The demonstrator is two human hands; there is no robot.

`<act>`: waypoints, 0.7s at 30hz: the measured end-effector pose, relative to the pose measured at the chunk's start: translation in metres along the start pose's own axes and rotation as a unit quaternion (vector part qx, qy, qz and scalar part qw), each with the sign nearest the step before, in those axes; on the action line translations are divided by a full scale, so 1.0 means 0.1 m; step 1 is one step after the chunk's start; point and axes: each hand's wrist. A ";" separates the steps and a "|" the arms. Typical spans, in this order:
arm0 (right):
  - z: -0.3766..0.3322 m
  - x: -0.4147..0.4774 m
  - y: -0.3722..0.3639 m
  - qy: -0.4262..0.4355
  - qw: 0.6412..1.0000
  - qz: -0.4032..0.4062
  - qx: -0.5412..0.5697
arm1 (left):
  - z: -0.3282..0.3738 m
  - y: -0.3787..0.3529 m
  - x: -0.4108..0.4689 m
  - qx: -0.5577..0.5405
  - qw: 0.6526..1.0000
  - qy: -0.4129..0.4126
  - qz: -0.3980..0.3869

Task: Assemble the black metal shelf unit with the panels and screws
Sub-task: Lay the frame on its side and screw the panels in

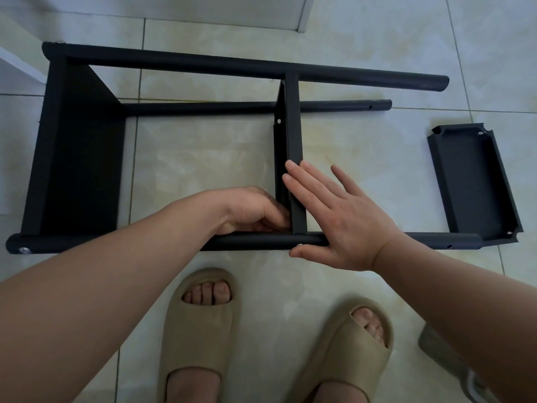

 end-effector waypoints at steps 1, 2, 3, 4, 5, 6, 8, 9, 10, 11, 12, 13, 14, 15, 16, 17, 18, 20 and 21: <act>0.00 0.00 0.00 0.000 1.000 -0.001 -0.001 | 0.00 0.00 0.00 -0.009 1.000 0.003 -0.004; 0.00 0.00 0.00 0.000 1.000 -0.002 -0.001 | 0.00 0.00 0.00 -0.016 1.000 0.005 -0.009; -0.01 0.00 0.00 0.000 1.000 -0.004 -0.002 | 0.01 -0.01 -0.01 -0.017 1.000 0.007 -0.010; 0.00 0.00 0.00 -0.001 1.000 -0.004 -0.002 | 0.01 -0.02 -0.01 -0.011 1.000 0.007 -0.006; 0.00 0.00 0.00 -0.001 1.000 -0.003 -0.001 | 0.01 -0.03 -0.01 0.000 1.000 0.005 -0.001; 0.00 0.00 0.01 -0.002 1.000 -0.002 -0.001 | 0.01 -0.03 -0.01 0.011 1.000 0.002 0.005; -0.01 0.00 0.01 -0.002 1.000 -0.002 -0.002 | 0.00 -0.02 0.01 0.027 1.000 0.000 0.010; -0.01 0.00 0.01 -0.001 1.000 -0.003 -0.001 | -0.01 -0.02 0.01 0.030 0.999 0.000 0.010; -0.01 0.00 0.01 -0.001 1.000 -0.003 -0.001 | -0.01 -0.01 0.01 0.028 1.000 0.001 0.006; -0.01 0.00 0.01 -0.001 1.000 -0.004 -0.002 | -0.02 0.00 0.01 0.020 1.000 0.003 0.001; -0.01 0.00 0.01 -0.001 1.000 -0.005 -0.003 | -0.02 0.01 0.01 0.010 1.000 0.005 -0.005; -0.01 0.00 0.01 -0.001 1.000 -0.007 -0.004 | -0.01 0.01 0.01 0.003 1.000 0.007 -0.010; -0.01 0.00 0.02 -0.001 1.000 -0.009 -0.005 | -0.01 0.00 0.00 0.003 1.000 0.008 -0.012; -0.01 0.00 0.02 -0.001 1.000 -0.010 -0.006 | 0.00 -0.01 0.00 0.007 1.000 0.008 -0.008; -0.01 0.00 0.02 -0.001 1.000 -0.010 -0.006 | 0.00 -0.02 0.00 0.019 1.000 0.005 0.000; -0.01 0.00 0.02 -0.002 1.000 -0.010 -0.006 | 0.00 -0.02 0.00 0.034 0.999 0.000 0.010; -0.01 0.00 0.02 -0.001 1.000 -0.010 -0.006 | 0.00 -0.03 0.00 0.045 0.999 -0.004 0.015; -0.01 0.00 0.02 -0.001 1.000 -0.010 -0.007 | 0.00 -0.02 0.01 0.053 0.999 -0.004 0.013; -0.01 0.00 0.02 -0.001 1.000 -0.010 -0.007 | 0.00 -0.01 0.01 0.050 0.999 -0.004 0.009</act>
Point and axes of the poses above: each hand's wrist, its own x-axis towards the middle knuckle, its own y-axis out of the back of the hand, z = x × y, and after that the axes turned 8 degrees about -x, right-handed
